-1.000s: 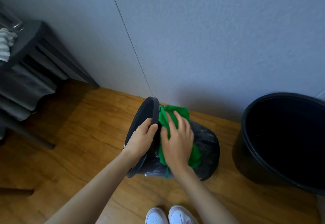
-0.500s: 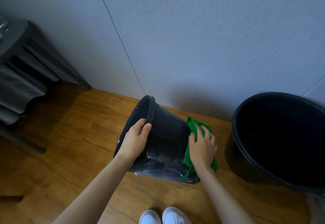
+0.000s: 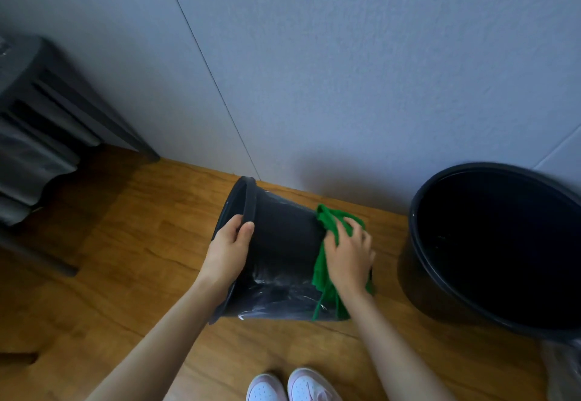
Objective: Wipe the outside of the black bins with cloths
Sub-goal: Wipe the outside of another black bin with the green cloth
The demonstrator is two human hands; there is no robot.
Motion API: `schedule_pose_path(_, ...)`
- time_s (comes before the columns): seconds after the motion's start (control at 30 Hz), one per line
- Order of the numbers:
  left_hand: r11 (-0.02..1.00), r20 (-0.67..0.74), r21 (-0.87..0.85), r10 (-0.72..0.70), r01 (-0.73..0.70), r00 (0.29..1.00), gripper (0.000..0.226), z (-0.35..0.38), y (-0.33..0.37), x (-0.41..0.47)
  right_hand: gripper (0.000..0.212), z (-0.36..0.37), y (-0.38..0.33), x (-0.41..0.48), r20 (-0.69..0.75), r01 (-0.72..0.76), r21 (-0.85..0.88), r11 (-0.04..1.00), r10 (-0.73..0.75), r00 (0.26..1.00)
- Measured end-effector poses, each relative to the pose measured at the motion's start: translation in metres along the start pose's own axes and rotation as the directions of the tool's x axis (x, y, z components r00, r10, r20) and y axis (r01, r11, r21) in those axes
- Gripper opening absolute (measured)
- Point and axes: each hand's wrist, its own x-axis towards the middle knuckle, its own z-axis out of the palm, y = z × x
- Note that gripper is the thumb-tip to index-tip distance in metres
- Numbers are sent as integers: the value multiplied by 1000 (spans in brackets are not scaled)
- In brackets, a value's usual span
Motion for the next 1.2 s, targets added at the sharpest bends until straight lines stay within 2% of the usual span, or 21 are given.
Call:
schedule_pose_path(0.07,1000,-5,-3,-18,18,1000,38,-3,-6,2,39,-1,23,3,8,-83,-18,996,83,997)
schedule_pose_path(0.17,1000,-7,2,-24,25,1000,41,-3,-5,2,40,1,41,-6,-5,-188,61,980,189,982)
schedule_pose_path(0.27,1000,7,26,-7,7,1000,35,-3,1,-1,42,5,48,-27,-46,-179,50,983,181,982)
schedule_pose_path(0.37,1000,51,21,-1,0,999,35,-2,7,-5,44,8,38,-44,-105,-60,0,998,60,993)
schedule_pose_path(0.5,1000,67,26,12,-14,998,35,1,12,-9,49,11,-1,-48,-208,259,-7,966,-255,944)
schedule_pose_path(0.57,1000,74,14,17,-19,997,35,1,14,-10,48,6,-11,-37,-172,305,7,952,-299,939)
schedule_pose_path(0.63,1000,90,8,8,-9,996,32,0,13,-10,44,2,-2,-20,-87,215,25,976,-212,973)
schedule_pose_path(0.7,1000,82,10,-6,5,997,33,-2,10,-9,41,-2,20,-3,-7,21,9,1000,-21,1000)
schedule_pose_path(0.77,1000,65,-4,-14,14,998,33,-4,6,-9,40,-7,43,3,64,-136,-16,991,136,989)
schedule_pose_path(0.83,1000,56,-12,-25,26,998,33,-7,3,-9,41,-9,56,-2,99,-209,-17,978,209,973)
schedule_pose_path(0.9,999,51,-16,-38,38,998,36,-10,2,-10,43,-9,59,-15,79,-212,17,977,210,975)
schedule_pose_path(1.0,998,63,-34,-52,54,997,39,-13,-1,-11,44,-10,47,-34,-14,-127,40,991,127,992)
schedule_pose_path(1.1,997,82,-48,-51,55,995,30,-12,5,-15,47,-10,14,-49,-59,94,72,993,-90,994)
schedule_pose_path(1.17,998,78,-53,-38,42,996,18,-9,8,-16,50,-11,-15,-54,-47,252,113,961,-248,968)
schedule_pose_path(1.2,998,69,-63,-28,32,997,20,-8,12,-19,50,-12,-27,-54,-36,305,119,945,-303,952)
